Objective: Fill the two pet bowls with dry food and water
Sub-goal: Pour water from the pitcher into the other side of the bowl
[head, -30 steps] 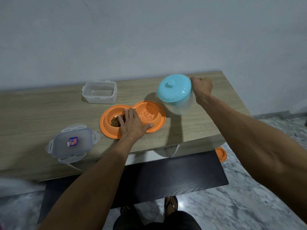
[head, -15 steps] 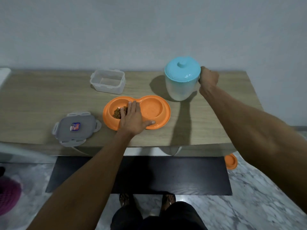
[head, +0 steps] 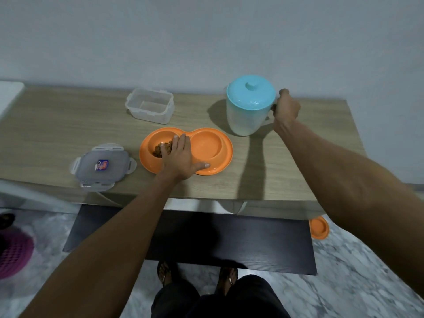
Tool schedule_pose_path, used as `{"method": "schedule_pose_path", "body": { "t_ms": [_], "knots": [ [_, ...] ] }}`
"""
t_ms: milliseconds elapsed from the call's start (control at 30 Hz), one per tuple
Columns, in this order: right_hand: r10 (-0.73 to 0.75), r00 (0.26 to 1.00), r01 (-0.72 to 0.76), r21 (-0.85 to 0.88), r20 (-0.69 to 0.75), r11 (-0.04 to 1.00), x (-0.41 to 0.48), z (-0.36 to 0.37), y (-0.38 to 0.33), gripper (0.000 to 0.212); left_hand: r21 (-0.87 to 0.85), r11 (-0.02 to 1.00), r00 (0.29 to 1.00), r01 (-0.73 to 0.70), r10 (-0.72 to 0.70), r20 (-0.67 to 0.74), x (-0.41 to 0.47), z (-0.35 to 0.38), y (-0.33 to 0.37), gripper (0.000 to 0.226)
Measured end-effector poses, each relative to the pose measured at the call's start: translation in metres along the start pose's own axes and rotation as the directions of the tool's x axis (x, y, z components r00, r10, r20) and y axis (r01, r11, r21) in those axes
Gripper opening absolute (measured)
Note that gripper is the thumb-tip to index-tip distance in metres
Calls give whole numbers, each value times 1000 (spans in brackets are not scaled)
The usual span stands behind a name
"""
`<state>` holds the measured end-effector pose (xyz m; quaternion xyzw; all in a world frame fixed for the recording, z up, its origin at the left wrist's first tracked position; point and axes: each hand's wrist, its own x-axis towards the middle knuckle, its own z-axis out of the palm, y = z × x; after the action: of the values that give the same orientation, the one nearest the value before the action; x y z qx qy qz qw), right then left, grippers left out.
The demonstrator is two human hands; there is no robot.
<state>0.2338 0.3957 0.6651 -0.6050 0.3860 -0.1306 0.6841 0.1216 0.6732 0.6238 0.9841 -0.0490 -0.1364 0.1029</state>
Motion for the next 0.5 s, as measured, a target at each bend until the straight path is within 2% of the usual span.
{"method": "schedule_pose_path", "body": {
  "t_ms": [133, 300, 500],
  "knots": [
    [29, 998, -30, -13, -49, 999, -3, -10, -2, 29, -22, 1000, 1000, 17, -17, -11, -6, -1, 5, 110],
    [41, 991, -52, -85, -129, 995, -23, -17, 12, 51, -162, 986, 985, 50, -75, -153, -14, -7, -7, 95],
    [47, 980, -70, -116, -194, 991, -71, -6, 31, 54, -231, 968, 954, 100, -160, -255, -6, -25, -51, 84]
  ]
}}
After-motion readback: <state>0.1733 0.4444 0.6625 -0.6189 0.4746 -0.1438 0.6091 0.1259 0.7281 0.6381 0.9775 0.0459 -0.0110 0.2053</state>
